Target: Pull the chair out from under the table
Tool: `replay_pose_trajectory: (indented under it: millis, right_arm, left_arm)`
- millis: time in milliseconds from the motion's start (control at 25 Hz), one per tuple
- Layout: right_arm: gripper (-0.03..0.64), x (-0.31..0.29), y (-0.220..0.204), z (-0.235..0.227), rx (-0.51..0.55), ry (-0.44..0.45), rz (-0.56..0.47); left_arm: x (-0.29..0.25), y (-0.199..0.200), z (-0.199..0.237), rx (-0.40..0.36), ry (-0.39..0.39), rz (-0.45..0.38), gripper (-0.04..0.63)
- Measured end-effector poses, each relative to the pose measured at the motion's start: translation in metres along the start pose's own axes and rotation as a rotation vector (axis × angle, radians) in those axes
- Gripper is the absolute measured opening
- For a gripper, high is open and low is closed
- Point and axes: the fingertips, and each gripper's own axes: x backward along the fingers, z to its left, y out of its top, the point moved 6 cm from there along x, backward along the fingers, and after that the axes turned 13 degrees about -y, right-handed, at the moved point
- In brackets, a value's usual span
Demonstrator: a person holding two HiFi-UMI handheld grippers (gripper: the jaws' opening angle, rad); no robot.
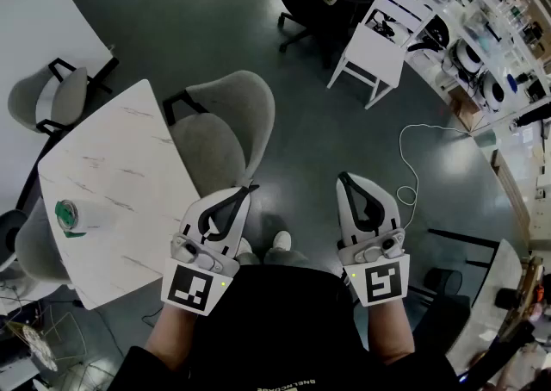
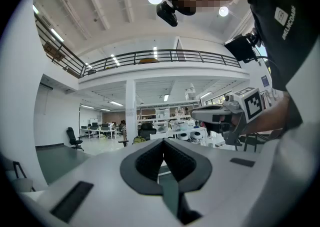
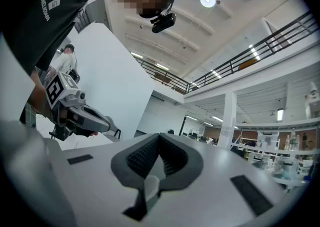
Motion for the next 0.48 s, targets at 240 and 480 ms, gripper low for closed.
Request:
replay_pose_trajectory:
  millis: [240,480]
  right_arm:
    - [0.014,-0.003,-0.006,-0.005,-0.007,0.003,0.0]
    - [0.014,-0.005,-0.012,-0.015,-0.018,0.012,0.001]
  left_arm:
    - [-0.005,-0.002,0.001,0.012,0.011,0.004,0.006]
    - [-0.013,-0.003,0.0,0.015,0.031,0.008,0.006]
